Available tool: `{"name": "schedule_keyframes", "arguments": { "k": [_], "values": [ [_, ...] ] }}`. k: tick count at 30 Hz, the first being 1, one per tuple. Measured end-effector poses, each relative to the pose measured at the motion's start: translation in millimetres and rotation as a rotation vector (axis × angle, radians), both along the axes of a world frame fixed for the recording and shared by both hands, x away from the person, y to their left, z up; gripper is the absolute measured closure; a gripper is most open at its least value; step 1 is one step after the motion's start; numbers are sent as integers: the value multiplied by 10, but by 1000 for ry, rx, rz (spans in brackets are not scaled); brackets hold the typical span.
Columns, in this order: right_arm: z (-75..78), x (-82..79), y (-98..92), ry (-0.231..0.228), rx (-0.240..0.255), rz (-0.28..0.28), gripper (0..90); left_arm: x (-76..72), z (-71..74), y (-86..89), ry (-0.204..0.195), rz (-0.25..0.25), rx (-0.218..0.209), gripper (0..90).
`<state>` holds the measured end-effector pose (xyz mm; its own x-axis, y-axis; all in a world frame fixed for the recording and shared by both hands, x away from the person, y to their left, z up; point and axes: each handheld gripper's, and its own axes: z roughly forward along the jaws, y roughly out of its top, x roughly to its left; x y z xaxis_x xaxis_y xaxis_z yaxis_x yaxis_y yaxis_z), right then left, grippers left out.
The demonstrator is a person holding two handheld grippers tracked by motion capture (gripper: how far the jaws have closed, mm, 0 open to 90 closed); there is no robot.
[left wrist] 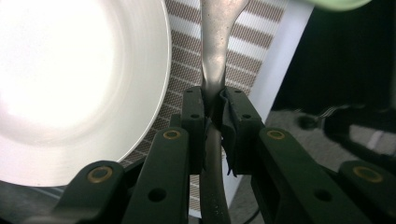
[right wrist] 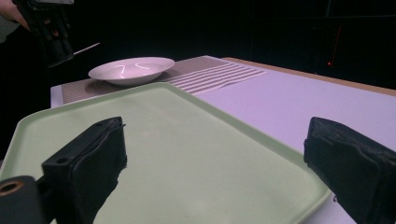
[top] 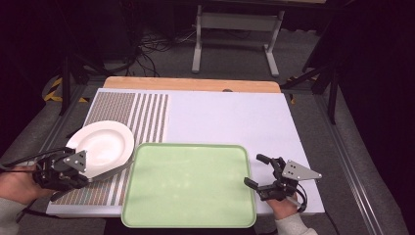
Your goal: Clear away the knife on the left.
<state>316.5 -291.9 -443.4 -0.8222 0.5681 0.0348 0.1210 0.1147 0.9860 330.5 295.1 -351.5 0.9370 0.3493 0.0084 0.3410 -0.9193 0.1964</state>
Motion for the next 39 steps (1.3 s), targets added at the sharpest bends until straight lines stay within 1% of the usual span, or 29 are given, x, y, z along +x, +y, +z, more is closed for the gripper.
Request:
{"name": "schedule_keyframes", "arguments": {
  "k": [3, 4, 5, 6, 7, 9, 10, 12, 14, 16, 17, 19, 20, 22, 23, 24, 25, 26, 27, 28, 29, 30, 31, 33, 35, 39],
  "values": [
    [0, -2, 0, 0, 2, 0, 62, 3, 57, -26, 1, 27, -26, 801],
    [0, -1, -1, 0, 2, -1, 62, -6, 75, -36, -12, 34, -30, 801],
    [0, -2, -2, 1, 2, -1, 62, -6, 85, -44, -17, 46, -37, 801],
    [-1, -1, -1, 1, 5, -1, 62, 1, 99, -56, -12, 52, -33, 801],
    [-1, -1, -2, 1, 6, 0, 62, -6, 109, -71, -26, 71, -36, 802],
    [-1, 0, 0, 2, 1, -3, 62, 2, 126, -103, -18, 84, -47, 802],
    [-1, -1, 2, 1, 0, -3, 62, -3, 132, -119, -19, 105, -61, 801],
    [-1, 0, 5, 0, -1, -1, 62, 0, 155, -143, -5, 127, -90, 801],
    [-3, 1, 7, 1, -3, -2, 62, -1, 177, -162, 7, 150, -133, 801],
    [-3, 0, 9, 2, -1, -2, 62, -20, 199, -194, 0, 155, -147, 802],
    [-2, -1, 8, 2, -2, -1, 61, -20, 199, -194, 0, 155, -147, 801],
    [-1, -1, 5, 0, -2, -1, 61, -38, 230, -240, 5, 169, -182, 801],
    [-1, -3, 2, 1, -1, -2, 62, -38, 235, -255, 13, 174, -199, 801],
    [-1, -3, 0, 1, 0, -1, 61, -40, 236, -285, 13, 182, -238, 801],
    [-1, -3, 1, 1, -1, -1, 62, -40, 239, -301, 21, 188, -251, 801],
    [-1, -4, 2, 1, -1, 0, 62, -40, 239, -301, 21, 188, -251, 801],
    [-1, -4, 3, 0, -2, 0, 62, -43, 237, -331, 22, 190, -279, 801],
    [-1, -5, 3, 1, -3, 1, 61, -46, 236, -344, 27, 188, -294, 801],
    [-2, -5, 4, 1, -3, 1, 61, -39, 238, -348, 14, 182, -299, 801],
    [-2, -4, 4, 0, -4, 3, 62, -40, 233, -358, 12, 188, -319, 801],
    [-2, -4, 4, -1, -5, 3, 62, -44, 229, -366, 15, 191, -328, 801],
    [-1, -6, 3, 0, -5, 2, 62, -44, 221, -376, 4, 191, -345, 801],
    [-1, -8, 2, 0, -5, 2, 61, -47, 208, -387, 13, 197, -368, 801],
    [0, -9, -4, -1, -5, 0, 61, -57, 186, -418, 27, 198, -389, 801],
    [-2, -7, -7, -1, -1, -1, 61, -59, 161, -447, 28, 201, -408, 801],
    [-2, -9, -3, -1, -4, 2, 61, -65, 118, -510, 41, 195, -430, 801]
  ]
}}
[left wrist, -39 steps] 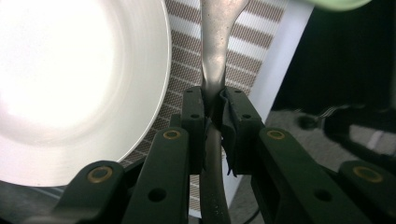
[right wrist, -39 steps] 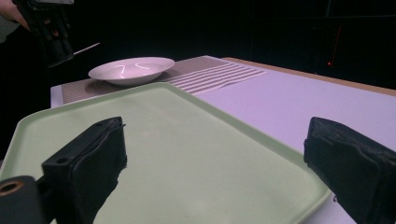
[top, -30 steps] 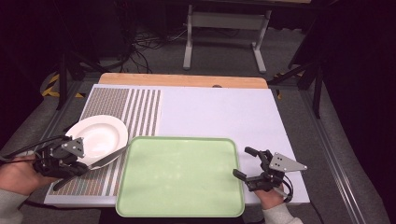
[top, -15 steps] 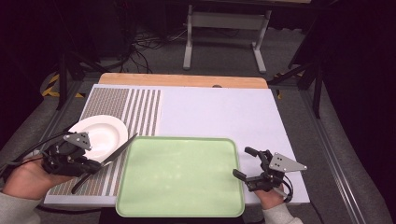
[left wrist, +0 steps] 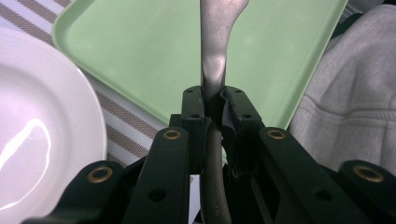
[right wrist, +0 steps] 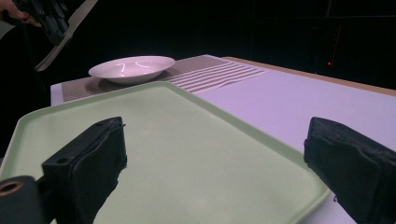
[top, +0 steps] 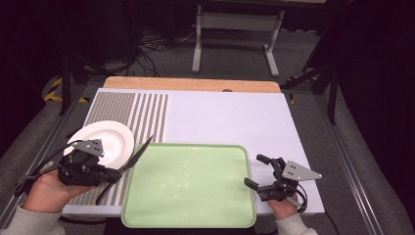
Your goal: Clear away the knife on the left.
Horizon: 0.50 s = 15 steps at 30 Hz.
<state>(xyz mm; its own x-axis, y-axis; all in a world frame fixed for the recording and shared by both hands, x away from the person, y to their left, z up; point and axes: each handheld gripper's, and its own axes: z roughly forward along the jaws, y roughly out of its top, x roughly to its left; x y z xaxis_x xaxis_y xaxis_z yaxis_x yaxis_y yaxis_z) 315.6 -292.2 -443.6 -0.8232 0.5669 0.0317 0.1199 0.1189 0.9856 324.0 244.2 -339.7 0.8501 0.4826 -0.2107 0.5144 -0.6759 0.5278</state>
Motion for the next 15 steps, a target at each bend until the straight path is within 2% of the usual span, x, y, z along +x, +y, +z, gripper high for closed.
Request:
{"name": "schedule_keyframes", "arguments": {
  "k": [4, 7, 11, 15],
  "values": [
    [-2, 1, 0, 1, 0, 0, 61, -10, -38, -87, 2, 1, 0, 801],
    [-4, 1, 2, 2, -2, 1, 62, -9, -72, -138, 9, 0, -24, 801],
    [-6, 0, 3, 4, -1, 1, 62, -4, -131, -230, 10, -8, -16, 801],
    [-7, 0, 1, 3, -1, 2, 62, 24, -193, -286, 20, -12, -25, 801]
  ]
}}
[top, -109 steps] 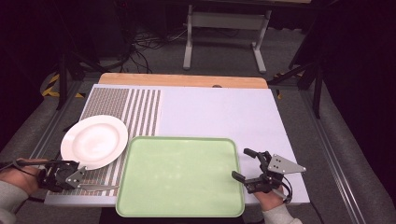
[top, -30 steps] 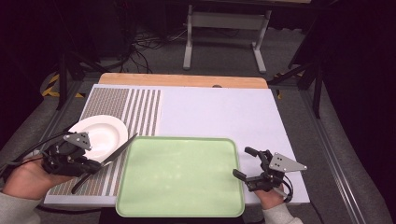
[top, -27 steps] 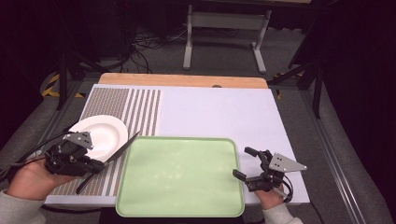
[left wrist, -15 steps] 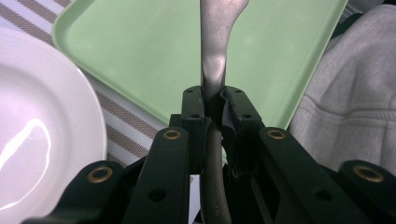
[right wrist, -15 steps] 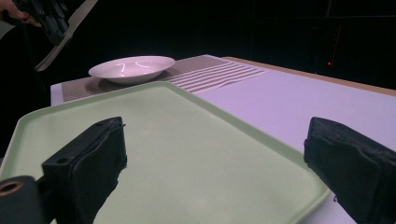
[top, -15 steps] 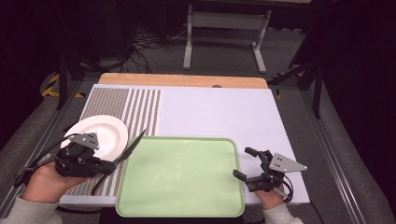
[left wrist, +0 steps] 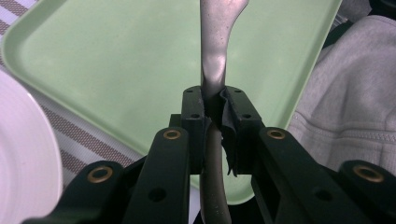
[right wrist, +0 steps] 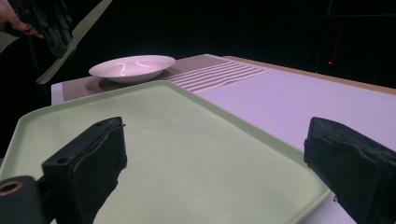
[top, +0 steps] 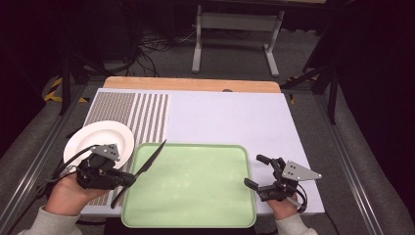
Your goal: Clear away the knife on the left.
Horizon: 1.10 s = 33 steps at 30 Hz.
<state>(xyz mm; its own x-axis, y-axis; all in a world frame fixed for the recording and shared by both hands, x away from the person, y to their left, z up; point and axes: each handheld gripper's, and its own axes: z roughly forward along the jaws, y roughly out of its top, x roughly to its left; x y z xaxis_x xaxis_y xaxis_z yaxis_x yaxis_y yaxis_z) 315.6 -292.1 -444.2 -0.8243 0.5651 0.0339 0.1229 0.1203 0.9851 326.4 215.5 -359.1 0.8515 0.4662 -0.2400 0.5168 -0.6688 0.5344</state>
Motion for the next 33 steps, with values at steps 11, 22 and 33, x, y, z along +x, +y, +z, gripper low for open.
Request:
{"name": "schedule_keyframes", "arguments": {
  "k": [11, 22, 33],
  "values": [
    [-6, 6, -2, -2, -4, 0, 62, 10, -109, -152, 13, -14, -38, 801],
    [-8, 2, -7, 1, -2, 1, 61, 13, -213, -286, 35, -29, -40, 801],
    [-21, 9, 6, 9, -5, 4, 62, 66, -360, -427, 78, -40, -24, 801]
  ]
}}
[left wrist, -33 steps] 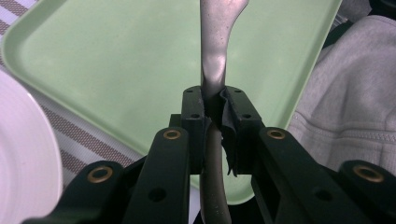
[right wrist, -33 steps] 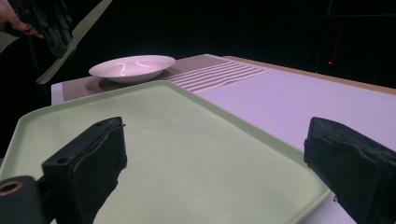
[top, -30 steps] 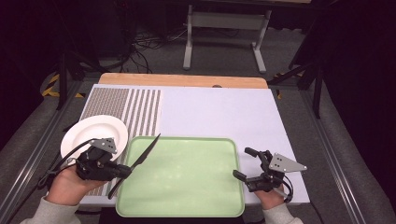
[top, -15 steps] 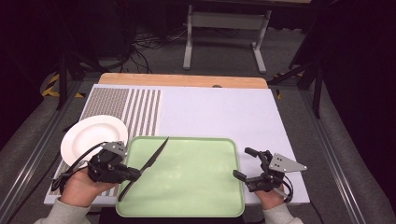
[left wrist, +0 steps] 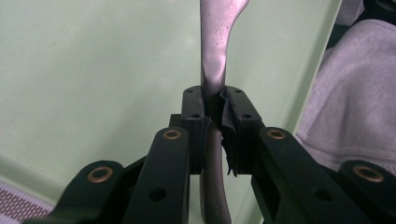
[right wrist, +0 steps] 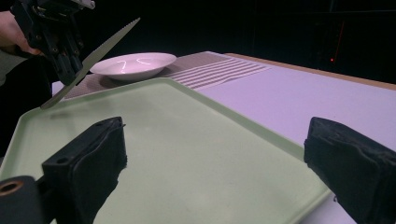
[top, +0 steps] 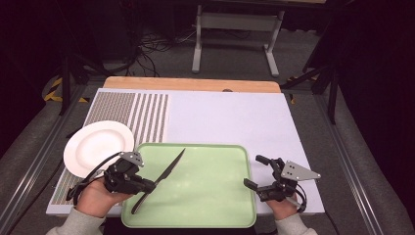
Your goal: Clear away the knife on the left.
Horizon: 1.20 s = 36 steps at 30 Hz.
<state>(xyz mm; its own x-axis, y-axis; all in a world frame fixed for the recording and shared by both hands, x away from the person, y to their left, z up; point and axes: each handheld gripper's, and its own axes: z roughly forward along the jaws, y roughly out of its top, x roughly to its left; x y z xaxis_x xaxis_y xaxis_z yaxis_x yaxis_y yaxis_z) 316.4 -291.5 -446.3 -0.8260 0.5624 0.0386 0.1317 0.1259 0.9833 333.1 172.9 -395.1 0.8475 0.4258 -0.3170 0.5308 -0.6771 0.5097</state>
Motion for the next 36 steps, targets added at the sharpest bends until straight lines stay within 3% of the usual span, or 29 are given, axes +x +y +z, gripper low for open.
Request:
{"name": "schedule_keyframes", "arguments": {
  "k": [9, 16, 36],
  "values": [
    [1, -2, 0, 1, 3, 1, 61, 17, -57, -36, 32, 8, 27, 801],
    [3, 0, -9, 2, 6, 2, 61, 21, -112, -80, 50, 29, 80, 801],
    [8, -5, -6, -6, 5, 7, 62, 62, -240, -141, 76, 45, 155, 798]
  ]
}}
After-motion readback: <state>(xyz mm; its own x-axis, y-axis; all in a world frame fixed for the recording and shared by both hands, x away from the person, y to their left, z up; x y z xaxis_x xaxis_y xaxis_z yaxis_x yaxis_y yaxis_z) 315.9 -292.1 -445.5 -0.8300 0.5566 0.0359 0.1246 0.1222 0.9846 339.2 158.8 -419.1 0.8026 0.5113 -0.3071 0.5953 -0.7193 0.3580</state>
